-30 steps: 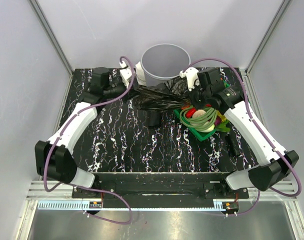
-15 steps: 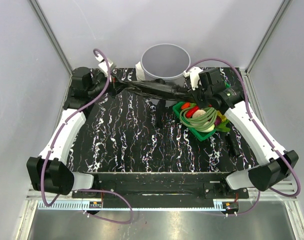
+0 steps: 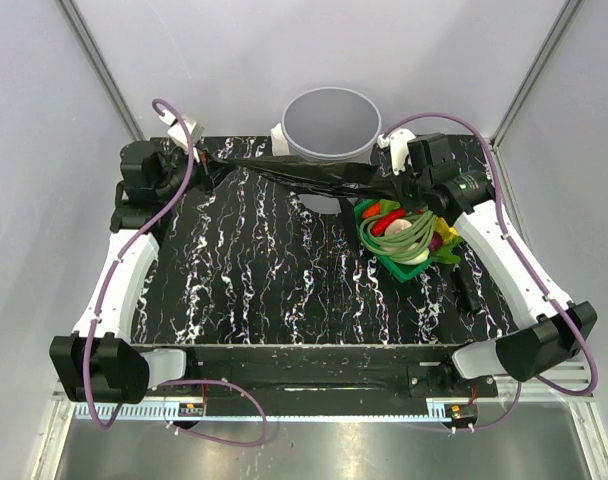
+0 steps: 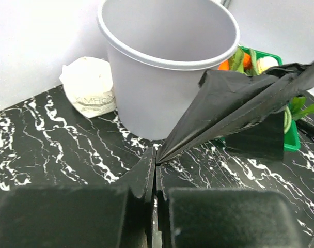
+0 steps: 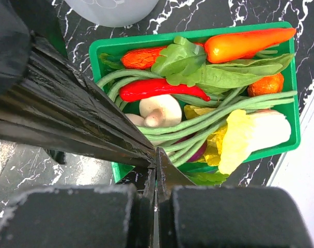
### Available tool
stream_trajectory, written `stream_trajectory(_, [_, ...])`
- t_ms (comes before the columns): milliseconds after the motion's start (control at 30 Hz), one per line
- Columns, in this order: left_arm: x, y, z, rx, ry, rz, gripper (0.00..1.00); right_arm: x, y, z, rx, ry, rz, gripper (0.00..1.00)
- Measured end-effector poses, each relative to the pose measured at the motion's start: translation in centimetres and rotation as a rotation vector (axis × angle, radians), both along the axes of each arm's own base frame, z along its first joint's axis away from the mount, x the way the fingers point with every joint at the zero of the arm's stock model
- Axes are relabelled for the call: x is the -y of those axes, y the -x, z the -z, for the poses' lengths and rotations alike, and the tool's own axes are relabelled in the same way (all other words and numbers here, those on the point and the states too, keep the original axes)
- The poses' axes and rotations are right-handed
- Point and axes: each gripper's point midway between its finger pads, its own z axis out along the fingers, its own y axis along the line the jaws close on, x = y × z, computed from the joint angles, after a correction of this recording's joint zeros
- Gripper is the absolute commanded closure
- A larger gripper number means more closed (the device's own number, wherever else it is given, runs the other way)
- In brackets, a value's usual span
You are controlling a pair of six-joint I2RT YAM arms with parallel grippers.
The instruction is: Put the trash bags into the trash bin
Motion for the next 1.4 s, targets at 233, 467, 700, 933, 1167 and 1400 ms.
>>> stream_trajectory(233, [-2.3,-1.2,0.4,0.003,-0.015,-0.105,1.0,2.2,-0.1,0.5,-0.027,0.007,0.055,1.0])
stream_trajectory(467, [-4.9,-2.2,1.7,-0.009,-0.026,-0.213,0.96,3.2,1.3,0.8,-0.08,-0.01,0.052,1.0])
stream_trajectory(700, [-4.1,-1.8,1.5,0.003,-0.011,-0.153,0.59,0.8,4.7,1.0,-0.18,-0.106,-0.107,1.0])
stream_trajectory(933, [-0.2,-0.6,3.1,-0.045,0.011,0.049,0.4,-2.5,7.7,0.3,-0.275,-0.26,-0.276,1.0])
stream_trajectory(1167, [0.4,-1.4,8.0,-0.178,-0.038,0.061,1.0,-2.7,7.2,0.1,-0.298,-0.259,-0.271,1.0])
stream_trajectory(1400, [-1.9,-1.5,14.2,-0.339,-0.142,-0.033,1.0,-0.7,4.2,2.2,-0.323,-0.16,-0.114,1.0])
